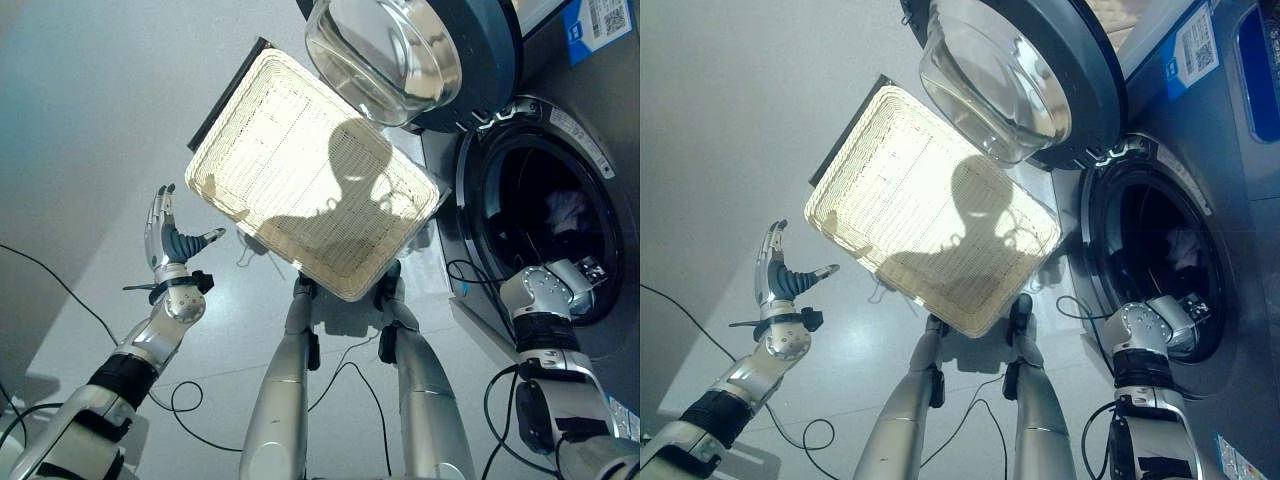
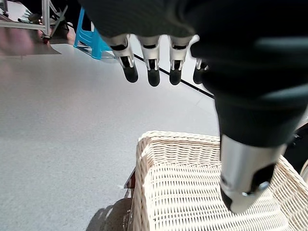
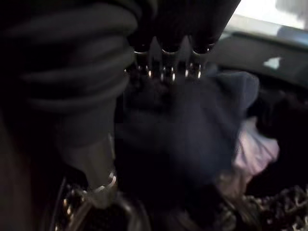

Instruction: Put the clothes into the washing machine.

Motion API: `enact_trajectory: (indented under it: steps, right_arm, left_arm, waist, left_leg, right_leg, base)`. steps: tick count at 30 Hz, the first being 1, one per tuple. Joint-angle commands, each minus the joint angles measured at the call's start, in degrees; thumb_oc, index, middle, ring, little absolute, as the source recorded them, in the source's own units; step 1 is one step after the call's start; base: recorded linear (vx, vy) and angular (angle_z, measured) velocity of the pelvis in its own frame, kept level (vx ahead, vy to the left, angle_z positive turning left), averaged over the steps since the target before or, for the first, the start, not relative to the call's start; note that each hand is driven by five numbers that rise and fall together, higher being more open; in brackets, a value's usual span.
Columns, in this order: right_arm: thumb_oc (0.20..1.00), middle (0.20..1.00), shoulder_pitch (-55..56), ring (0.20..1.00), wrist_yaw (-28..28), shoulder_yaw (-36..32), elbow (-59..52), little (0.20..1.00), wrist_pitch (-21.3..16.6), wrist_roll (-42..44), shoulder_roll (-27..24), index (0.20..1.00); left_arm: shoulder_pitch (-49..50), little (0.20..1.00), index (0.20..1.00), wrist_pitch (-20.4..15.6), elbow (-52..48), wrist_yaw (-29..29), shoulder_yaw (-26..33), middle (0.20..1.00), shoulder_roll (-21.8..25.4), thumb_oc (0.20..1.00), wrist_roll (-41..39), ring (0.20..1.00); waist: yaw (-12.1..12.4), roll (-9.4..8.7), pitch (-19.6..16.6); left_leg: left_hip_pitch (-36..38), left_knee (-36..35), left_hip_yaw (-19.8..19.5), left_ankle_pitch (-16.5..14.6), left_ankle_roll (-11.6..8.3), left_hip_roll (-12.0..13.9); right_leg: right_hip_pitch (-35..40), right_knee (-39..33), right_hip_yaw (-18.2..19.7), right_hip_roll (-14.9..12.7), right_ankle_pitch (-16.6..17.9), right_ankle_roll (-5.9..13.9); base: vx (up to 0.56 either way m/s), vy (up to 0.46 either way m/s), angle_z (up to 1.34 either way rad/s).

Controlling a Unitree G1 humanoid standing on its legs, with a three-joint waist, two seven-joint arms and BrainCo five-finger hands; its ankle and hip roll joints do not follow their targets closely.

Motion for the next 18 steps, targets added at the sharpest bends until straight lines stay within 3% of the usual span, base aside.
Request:
enact_trajectory:
  steps: [1,5,6,8,10,12,18]
  right_arm:
    - [1.0,1.0,7.24,1.0,9.66,-6.42,-1.06,1.0,10.54,0.71,-8.51,1.0]
    - [1.0,1.0,5.19,1.0,17.87,-0.22,0.15,1.0,23.95,0.71,-6.46,1.0]
    - [1.0,1.0,5.43,1.0,16.9,1.58,1.49,1.0,31.07,-1.45,-5.85,1.0]
    - [1.0,1.0,5.55,1.0,11.25,4.29,3.21,1.0,36.57,-9.87,-5.78,1.0]
    - [1.0,1.0,5.92,1.0,7.83,6.72,4.71,1.0,39.26,-22.74,-6.43,1.0]
    - [1.0,1.0,5.57,1.0,8.36,9.43,5.97,1.0,40.23,-32.7,-7.47,1.0]
    - [1.0,1.0,4.12,1.0,5.34,15.54,8.33,1.0,40.95,-63.0,-9.64,1.0]
  left_arm:
    - [-2.13,1.0,1.0,0.09,2.54,0.67,0.72,1.0,-3.58,1.0,-0.95,1.0]
    - [-3.0,1.0,1.0,1.52,3.06,-0.27,0.47,1.0,-4.41,1.0,-2.01,1.0]
    - [-2.79,1.0,1.0,1.83,3.36,-0.39,0.55,1.0,-4.9,1.0,-2.31,1.0]
    - [-2.61,1.0,1.0,2.18,3.65,-0.76,1.29,1.0,-5.57,1.0,-2.25,1.0]
    - [-2.04,1.0,1.0,2.43,3.5,-0.78,1.74,1.0,-5.8,1.0,-2.43,1.0]
    - [-1.7,1.0,1.0,2.69,3.33,-0.83,2.12,1.0,-6.24,1.0,-2.97,1.0]
    - [0.0,1.0,1.0,0.75,5.86,-1.15,4.24,1.0,-9.34,1.0,-6.39,1.0]
  waist:
    - [-4.28,1.97,-1.39]
    - [-3.8,2.3,-1.39]
    - [-3.77,2.24,-1.39]
    - [-3.43,2.15,-1.39]
    - [-3.08,1.99,-1.39]
    - [-2.78,1.88,-1.39]
    - [-1.96,1.8,-1.39]
  left_leg:
    - [1.35,3.48,1.99,-6.51,-0.4,-3.33]
    - [1.34,3.3,2.24,-6.1,-0.09,-3.52]
    - [1.57,2.97,2.42,-5.97,-0.12,-3.5]
    - [1.32,2.54,2.53,-5.65,0.04,-3.46]
    - [1.62,1.82,2.59,-5.41,0.07,-3.36]
    - [1.51,1.41,2.57,-5.15,0.08,-3.4]
    - [2.05,0.75,2.2,-5.09,-0.03,-3.57]
  right_leg:
    - [4.59,-7.99,-1.3,0.99,5.99,6.17]
    - [4.69,-8.17,-1.59,0.84,6.27,5.9]
    - [4.94,-8.37,-1.88,0.77,6.26,5.93]
    - [4.82,-8.91,-2.19,0.7,6.59,5.9]
    - [5.19,-9.51,-2.58,0.73,6.68,5.89]
    - [5.12,-9.91,-2.94,0.77,6.88,5.85]
    - [5.43,-10.31,-3.51,0.67,6.97,6.24]
  base:
    - [0.0,0.0,0.0]
    - [0.0,0.0,0.0]
    - [0.02,0.01,-0.05]
    - [0.0,0.011,-0.07]
    - [-0.02,0.011,-0.08]
    - [-0.03,0.013,-0.05]
    - [-0.04,0.021,0.01]
